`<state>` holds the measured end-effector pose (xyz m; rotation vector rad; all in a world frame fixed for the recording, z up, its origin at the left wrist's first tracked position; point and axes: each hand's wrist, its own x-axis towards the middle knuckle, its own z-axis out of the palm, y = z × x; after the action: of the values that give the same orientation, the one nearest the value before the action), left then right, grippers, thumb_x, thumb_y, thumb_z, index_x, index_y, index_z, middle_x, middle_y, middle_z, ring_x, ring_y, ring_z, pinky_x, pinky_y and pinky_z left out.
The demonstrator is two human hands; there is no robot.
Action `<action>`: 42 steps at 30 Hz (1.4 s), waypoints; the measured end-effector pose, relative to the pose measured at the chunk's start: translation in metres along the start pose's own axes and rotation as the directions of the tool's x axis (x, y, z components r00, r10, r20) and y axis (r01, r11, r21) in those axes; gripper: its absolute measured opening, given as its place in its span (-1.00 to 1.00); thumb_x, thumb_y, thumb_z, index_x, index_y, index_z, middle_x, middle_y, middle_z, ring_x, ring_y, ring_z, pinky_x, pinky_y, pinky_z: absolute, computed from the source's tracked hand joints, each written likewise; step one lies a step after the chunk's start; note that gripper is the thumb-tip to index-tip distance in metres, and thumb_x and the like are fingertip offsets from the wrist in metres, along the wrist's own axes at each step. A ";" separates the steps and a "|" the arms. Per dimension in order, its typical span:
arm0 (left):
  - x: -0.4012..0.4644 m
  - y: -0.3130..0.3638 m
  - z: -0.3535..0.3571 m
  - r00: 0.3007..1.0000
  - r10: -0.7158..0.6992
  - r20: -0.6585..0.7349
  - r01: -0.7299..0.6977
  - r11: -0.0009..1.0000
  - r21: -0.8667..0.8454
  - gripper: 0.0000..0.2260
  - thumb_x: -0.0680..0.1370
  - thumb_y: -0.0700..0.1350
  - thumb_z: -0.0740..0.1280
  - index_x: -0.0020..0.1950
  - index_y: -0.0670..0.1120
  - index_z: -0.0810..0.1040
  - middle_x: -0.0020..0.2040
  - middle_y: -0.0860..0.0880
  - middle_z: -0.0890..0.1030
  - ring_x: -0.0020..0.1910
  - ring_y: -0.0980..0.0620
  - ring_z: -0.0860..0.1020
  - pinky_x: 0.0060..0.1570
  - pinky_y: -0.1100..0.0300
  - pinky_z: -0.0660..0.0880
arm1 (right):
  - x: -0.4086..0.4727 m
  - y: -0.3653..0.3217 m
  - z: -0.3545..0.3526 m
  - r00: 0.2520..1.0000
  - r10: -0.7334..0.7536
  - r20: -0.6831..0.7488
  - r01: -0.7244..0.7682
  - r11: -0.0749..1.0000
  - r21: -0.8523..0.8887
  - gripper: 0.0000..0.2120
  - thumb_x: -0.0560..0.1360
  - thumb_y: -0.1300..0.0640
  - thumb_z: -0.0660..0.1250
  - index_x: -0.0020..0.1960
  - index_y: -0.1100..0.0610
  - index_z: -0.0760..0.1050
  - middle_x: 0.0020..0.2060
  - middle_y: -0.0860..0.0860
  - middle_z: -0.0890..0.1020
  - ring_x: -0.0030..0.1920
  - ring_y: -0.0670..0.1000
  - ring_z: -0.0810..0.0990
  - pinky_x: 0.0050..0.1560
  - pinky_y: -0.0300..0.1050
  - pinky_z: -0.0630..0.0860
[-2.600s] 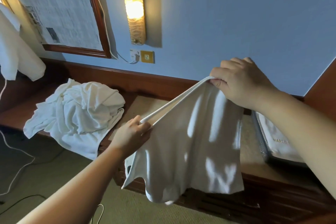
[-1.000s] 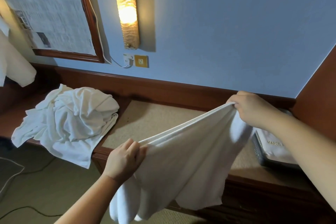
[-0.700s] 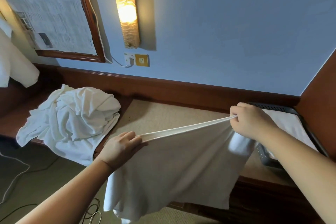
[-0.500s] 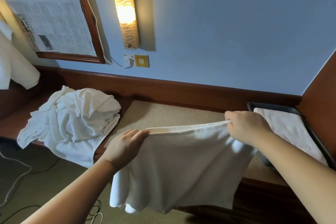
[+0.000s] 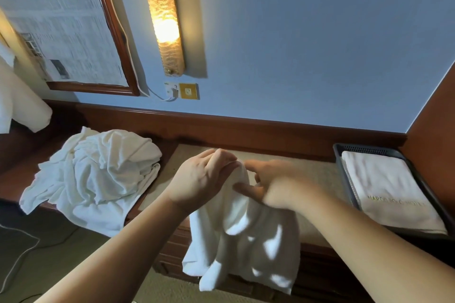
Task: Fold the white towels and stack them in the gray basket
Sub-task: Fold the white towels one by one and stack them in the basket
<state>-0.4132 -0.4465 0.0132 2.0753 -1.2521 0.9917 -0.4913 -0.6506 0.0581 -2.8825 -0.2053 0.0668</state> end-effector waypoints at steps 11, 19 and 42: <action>-0.017 -0.012 -0.005 0.998 0.042 0.051 -0.045 0.997 0.066 -0.80 0.70 0.00 0.34 0.02 -0.11 0.58 -0.21 0.01 0.62 -0.27 -0.05 0.56 -0.50 -0.01 0.48 | 0.003 0.004 0.009 0.974 -0.039 -0.224 -0.008 0.979 -0.203 -0.70 0.63 -0.15 0.09 -0.03 -0.05 0.54 -0.23 -0.02 0.62 -0.21 0.14 0.57 -0.26 -0.08 0.43; -0.057 -0.030 0.000 0.986 0.070 0.154 -0.082 0.994 0.074 -0.74 0.67 -0.14 0.40 0.29 0.02 0.41 -0.18 -0.03 0.48 -0.29 -0.07 0.40 -0.51 0.00 0.41 | 0.004 -0.006 -0.012 0.982 -0.118 -0.147 0.079 0.965 -0.249 -0.73 0.62 -0.01 0.17 -0.26 0.00 0.35 -0.37 -0.06 0.48 -0.27 0.10 0.47 -0.30 -0.06 0.35; -0.164 -0.022 0.026 0.468 -0.806 0.363 0.818 0.550 0.166 -0.80 0.56 -0.16 0.29 -0.03 0.02 0.71 -0.10 -0.01 0.63 -0.10 -0.12 0.57 -0.15 0.10 0.45 | -0.018 0.004 -0.019 0.993 -0.088 -0.078 0.068 0.971 -0.230 -0.67 0.58 0.00 0.22 -0.32 0.10 0.37 -0.42 -0.02 0.49 -0.32 0.02 0.48 -0.28 -0.01 0.45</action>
<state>-0.4355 -0.3713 -0.1343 2.4930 -0.2403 0.0734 -0.5076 -0.6621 0.0763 -3.0926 -0.3297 -0.1047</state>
